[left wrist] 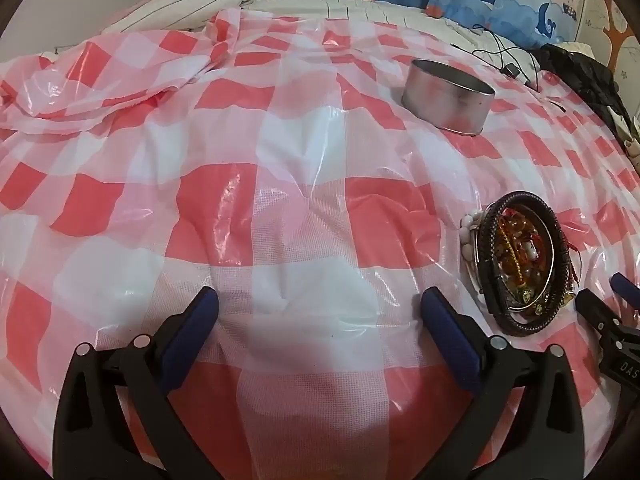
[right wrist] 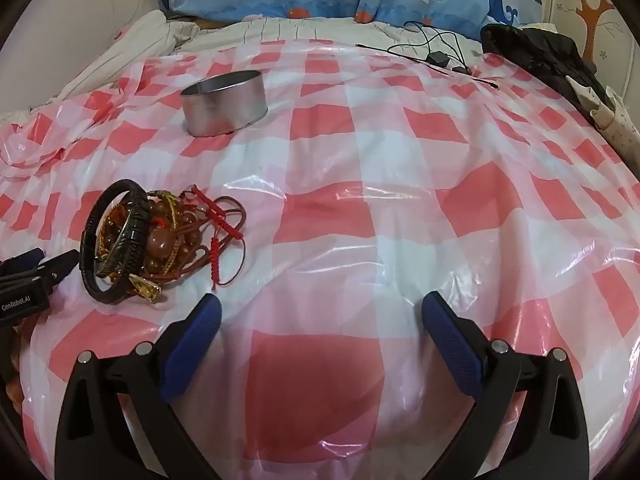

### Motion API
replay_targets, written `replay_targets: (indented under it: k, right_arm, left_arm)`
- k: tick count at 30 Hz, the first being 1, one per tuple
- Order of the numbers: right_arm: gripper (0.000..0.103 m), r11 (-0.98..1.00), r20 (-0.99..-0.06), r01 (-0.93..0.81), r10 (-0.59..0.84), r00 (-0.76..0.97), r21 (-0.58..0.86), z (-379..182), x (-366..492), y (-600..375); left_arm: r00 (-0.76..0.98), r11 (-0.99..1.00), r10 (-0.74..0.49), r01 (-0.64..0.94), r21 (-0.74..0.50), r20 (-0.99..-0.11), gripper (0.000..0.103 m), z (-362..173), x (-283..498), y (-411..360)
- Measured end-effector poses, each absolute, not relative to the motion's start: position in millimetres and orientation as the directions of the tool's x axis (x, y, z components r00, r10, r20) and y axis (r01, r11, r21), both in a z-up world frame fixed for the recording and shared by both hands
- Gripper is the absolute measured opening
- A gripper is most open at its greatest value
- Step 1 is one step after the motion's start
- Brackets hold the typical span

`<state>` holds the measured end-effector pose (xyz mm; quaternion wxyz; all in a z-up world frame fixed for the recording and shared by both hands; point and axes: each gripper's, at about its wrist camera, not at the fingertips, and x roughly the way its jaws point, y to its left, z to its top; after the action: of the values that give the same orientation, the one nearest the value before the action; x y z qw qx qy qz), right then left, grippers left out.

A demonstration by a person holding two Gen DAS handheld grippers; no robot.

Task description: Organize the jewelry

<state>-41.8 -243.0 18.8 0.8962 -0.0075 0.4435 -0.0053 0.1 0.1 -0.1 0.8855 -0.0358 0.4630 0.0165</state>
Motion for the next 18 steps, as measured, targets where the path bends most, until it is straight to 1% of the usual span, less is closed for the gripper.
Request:
replay_targets:
  k: [9, 15, 18]
  right_arm:
    - [0.097, 1.0, -0.792, 0.003, -0.014, 0.61, -0.015, 19, -41, -243]
    - [0.097, 1.0, -0.792, 0.002, -0.003, 0.61, -0.002, 18, -41, -245]
    - [0.097, 1.0, -0.792, 0.003, -0.002, 0.61, 0.0, 19, -41, -245]
  left_arm:
    - [0.578, 0.997, -0.008, -0.063, -0.054, -0.816, 0.097, 1, -1, 1]
    - [0.644, 0.985, -0.02, -0.12, -0.127, -0.765, 0.097, 13, -12, 27]
    - [0.658, 0.98, -0.037, -0.121, -0.155, -0.752, 0.097, 16, -17, 31]
